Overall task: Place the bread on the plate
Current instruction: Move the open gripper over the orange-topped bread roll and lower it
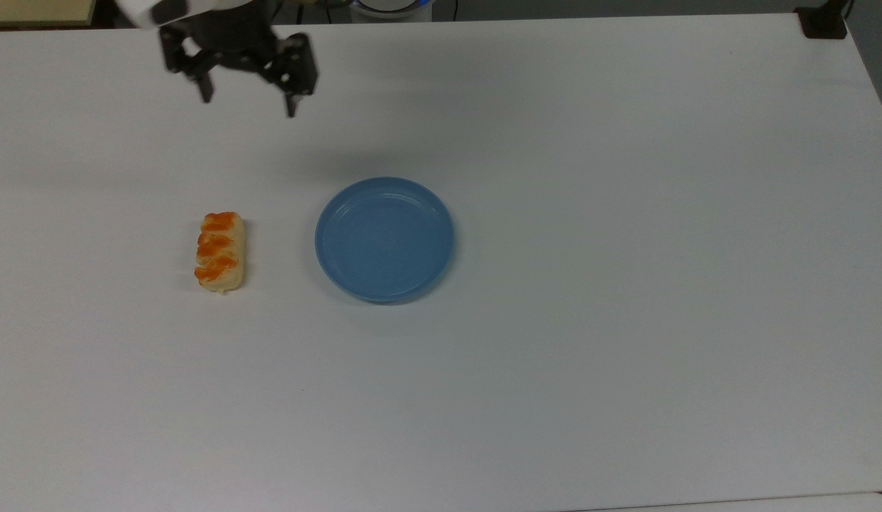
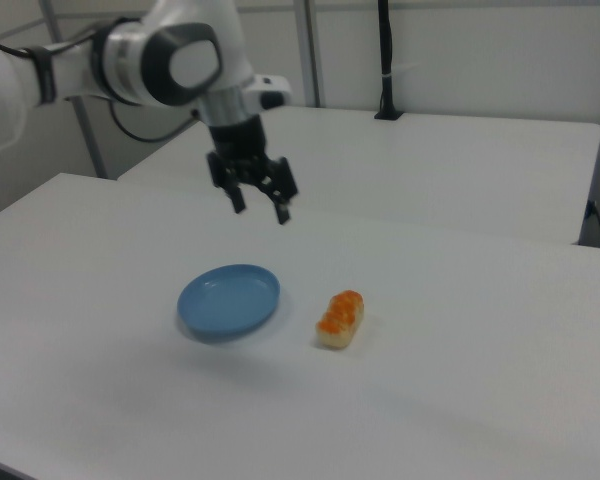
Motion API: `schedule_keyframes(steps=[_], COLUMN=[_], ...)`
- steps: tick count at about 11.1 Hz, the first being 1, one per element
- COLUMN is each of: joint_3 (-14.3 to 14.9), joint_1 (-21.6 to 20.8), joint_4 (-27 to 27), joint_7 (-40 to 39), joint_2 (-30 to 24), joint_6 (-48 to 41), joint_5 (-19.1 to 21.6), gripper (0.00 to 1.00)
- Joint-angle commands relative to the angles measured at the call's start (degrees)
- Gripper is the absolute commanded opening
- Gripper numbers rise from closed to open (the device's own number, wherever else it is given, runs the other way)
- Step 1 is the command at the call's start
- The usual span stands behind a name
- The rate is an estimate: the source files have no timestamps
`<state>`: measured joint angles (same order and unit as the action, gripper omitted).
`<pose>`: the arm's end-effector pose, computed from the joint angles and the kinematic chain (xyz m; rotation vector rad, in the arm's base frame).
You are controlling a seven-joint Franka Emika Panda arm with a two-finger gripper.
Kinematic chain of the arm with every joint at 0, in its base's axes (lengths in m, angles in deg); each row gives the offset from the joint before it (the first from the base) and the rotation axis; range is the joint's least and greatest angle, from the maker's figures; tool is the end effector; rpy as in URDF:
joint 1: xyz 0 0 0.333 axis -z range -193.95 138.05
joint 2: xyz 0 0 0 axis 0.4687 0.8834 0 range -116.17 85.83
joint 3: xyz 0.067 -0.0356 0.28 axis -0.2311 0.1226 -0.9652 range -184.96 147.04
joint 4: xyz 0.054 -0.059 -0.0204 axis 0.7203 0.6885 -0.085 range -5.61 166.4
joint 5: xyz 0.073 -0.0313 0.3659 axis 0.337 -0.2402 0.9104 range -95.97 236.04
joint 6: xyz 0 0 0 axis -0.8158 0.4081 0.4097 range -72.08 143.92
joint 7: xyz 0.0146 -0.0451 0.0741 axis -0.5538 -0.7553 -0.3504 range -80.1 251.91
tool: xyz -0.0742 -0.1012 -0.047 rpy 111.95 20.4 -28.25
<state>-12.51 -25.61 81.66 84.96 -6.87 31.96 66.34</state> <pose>0.5857 -0.0944 0.5013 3.0503 -0.1871 0.0836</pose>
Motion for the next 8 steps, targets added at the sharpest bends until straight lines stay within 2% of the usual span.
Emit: schedule_keyframes(steps=[1, 5, 8], joint_3=[6.2, 7.9, 7.8], joint_1=[0.1, 1.8, 1.0], joint_4=[1.0, 1.2, 2.5], joint_7=[-2.8, -5.9, -5.6], joint_2=[6.2, 18.0, 23.1], joint_6=[9.3, 19.3, 26.1], joint_5=[0.5, 0.2, 0.2], gripper=[1.00, 1.00, 1.00])
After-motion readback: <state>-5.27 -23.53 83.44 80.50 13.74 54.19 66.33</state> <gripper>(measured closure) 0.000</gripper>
